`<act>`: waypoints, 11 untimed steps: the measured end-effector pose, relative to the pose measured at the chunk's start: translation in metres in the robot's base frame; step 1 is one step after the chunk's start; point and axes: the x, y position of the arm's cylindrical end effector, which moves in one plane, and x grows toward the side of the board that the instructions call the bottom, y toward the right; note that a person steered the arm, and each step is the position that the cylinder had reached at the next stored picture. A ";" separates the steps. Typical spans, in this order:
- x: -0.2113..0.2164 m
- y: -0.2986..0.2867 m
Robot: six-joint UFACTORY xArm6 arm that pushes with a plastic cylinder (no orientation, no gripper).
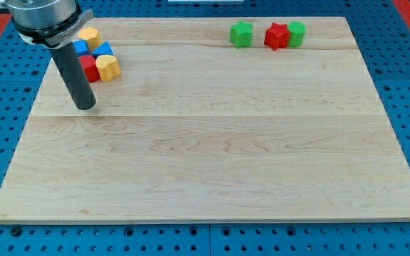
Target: Move the yellow hexagon right to the blue triangle
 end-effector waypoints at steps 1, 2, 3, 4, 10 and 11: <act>0.002 -0.032; -0.004 -0.093; -0.014 -0.106; -0.075 -0.106; -0.141 -0.043; -0.157 -0.033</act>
